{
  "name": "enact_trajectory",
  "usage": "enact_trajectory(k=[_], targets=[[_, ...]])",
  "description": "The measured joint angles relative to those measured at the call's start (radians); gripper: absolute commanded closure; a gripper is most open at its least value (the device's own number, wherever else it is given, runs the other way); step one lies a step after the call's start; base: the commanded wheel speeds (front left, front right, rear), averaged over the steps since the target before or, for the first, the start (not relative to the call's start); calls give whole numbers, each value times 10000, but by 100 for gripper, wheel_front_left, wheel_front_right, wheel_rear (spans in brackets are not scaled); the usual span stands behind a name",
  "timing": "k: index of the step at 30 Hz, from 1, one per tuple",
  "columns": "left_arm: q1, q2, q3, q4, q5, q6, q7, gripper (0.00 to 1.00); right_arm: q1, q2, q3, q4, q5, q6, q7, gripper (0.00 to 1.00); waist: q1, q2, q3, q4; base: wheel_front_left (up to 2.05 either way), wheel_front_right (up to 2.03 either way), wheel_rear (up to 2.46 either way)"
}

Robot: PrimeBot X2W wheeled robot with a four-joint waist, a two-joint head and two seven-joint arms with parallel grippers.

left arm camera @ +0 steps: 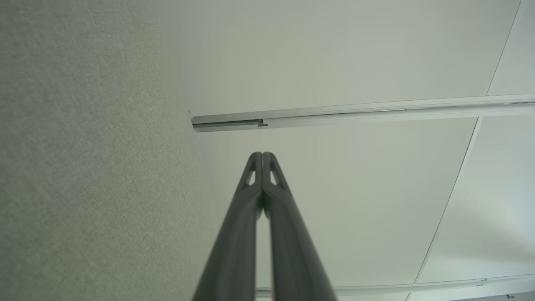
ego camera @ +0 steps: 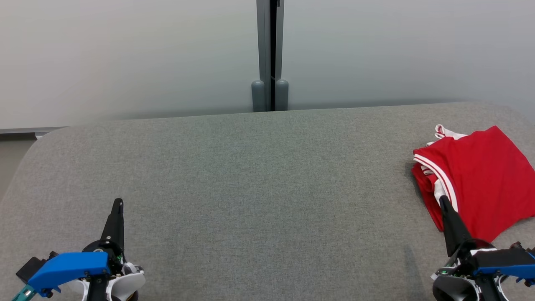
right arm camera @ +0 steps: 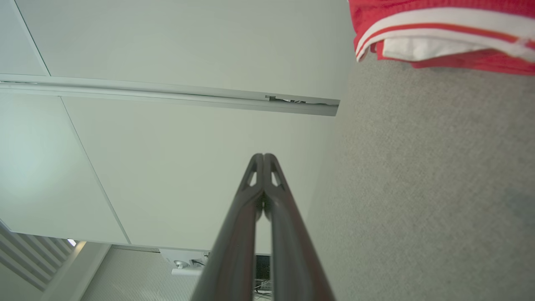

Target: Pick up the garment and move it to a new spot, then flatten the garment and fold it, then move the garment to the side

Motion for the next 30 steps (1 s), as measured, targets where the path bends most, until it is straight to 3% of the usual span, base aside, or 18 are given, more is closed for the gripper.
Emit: enact_trajectory(k=[12, 30], targets=[[-95, -153, 286, -4, -617, -150, 217, 100, -175, 0, -29, 176, 754, 0, 73, 100, 0, 0, 21, -26, 0, 0, 0], [-116, -167, 297, -4, -644, -153, 230, 100, -177, 4, -52, 184, 761, 0, 86, 100, 0, 0, 21, -27, 0, 0, 0]])
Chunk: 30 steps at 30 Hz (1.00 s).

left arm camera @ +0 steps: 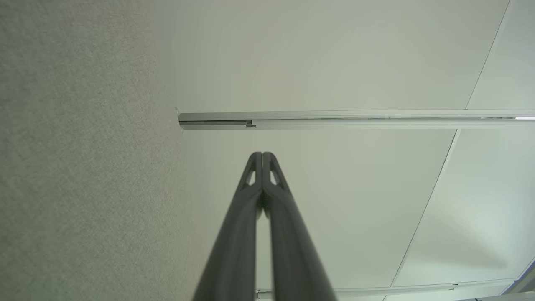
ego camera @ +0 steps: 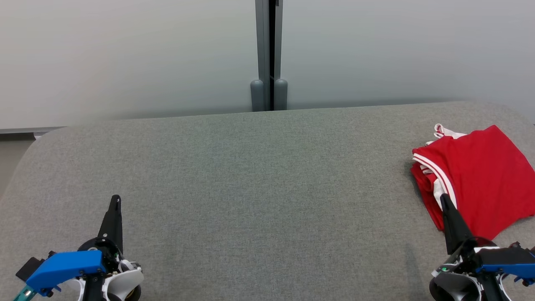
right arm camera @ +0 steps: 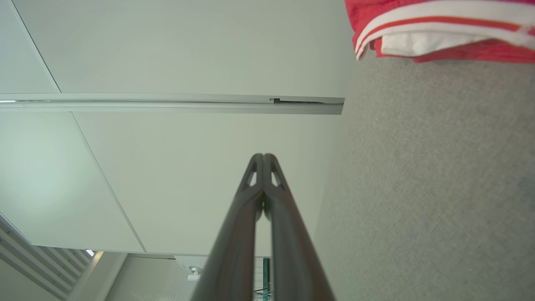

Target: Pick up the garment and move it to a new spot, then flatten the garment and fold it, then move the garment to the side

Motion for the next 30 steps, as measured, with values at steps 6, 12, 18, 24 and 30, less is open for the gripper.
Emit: enact_trajectory(k=[6, 12, 18, 24, 30], targets=[[-1, -2, 4, 0, 2, 0, 2, 100, -1, 2, -8, 0, -2, 0, 0, 100, 0, 0, 0, 0, 0, 0, 0], [-1, -4, 8, 0, 2, 0, 10, 100, -1, 6, -13, 0, -2, 0, 2, 100, 0, 0, 0, 0, 0, 0, 0], [-1, -6, 10, 0, 2, 0, 12, 100, -2, 8, -19, 0, -4, 0, 29, 100, 2, 0, 0, 0, 0, 0, 0], [-1, -8, 12, 0, 4, 0, 12, 100, -2, 10, -23, 2, -4, 0, 29, 100, 2, 0, 0, 0, 0, 0, 0], [-2, -10, 13, 0, 4, 0, 12, 100, -2, 13, -29, 2, -6, 0, 31, 100, 1, 0, 0, 1, 0, 0, 0]])
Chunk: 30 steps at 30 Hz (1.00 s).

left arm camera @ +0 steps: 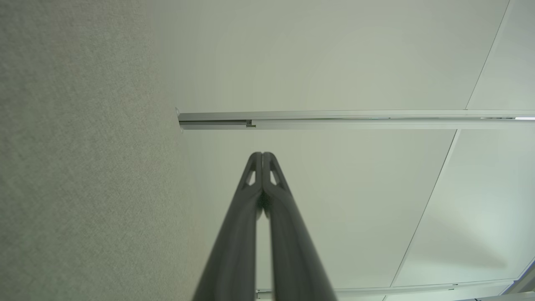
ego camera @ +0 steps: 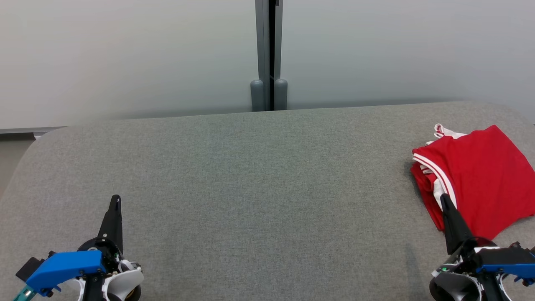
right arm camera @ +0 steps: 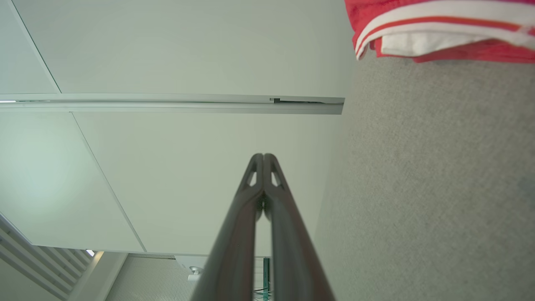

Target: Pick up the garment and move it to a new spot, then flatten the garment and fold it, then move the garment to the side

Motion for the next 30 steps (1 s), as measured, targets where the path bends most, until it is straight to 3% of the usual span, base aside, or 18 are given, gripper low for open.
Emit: enact_trajectory(k=[30], targets=[[0, -6, 10, -2, 4, -2, 2, 100, -2, 8, -21, 0, -31, 0, 13, 100, -2, 0, 0, 0, 0, 0, 0]])
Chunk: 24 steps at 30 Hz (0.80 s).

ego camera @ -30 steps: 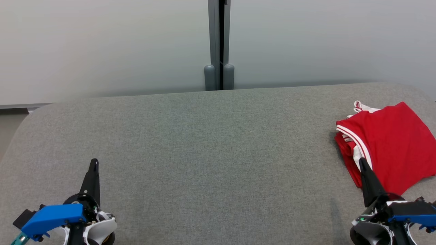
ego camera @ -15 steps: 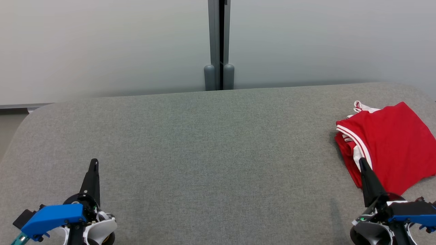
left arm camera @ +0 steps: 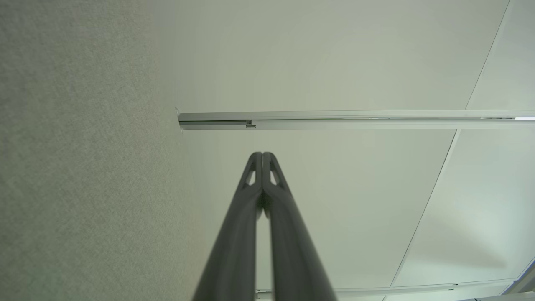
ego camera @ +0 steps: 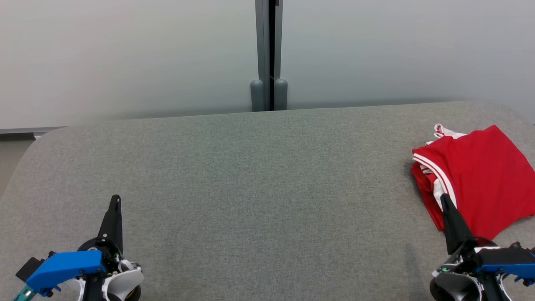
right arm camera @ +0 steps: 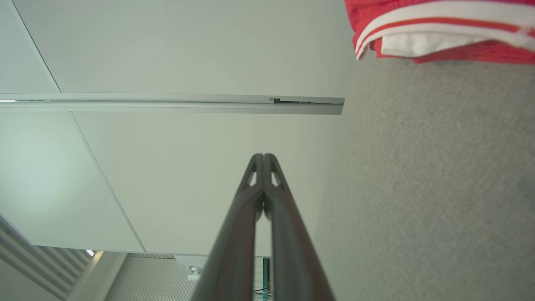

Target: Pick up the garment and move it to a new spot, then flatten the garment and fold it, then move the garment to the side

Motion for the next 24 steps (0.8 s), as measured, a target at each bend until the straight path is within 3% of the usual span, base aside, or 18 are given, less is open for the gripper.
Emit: enact_trajectory(k=[24], targets=[[-1, -4, 6, 0, 12, 0, 2, 100, -2, 6, -12, 0, -2, 0, 15, 100, 0, 0, 0, 0, 0, 0, 0]])
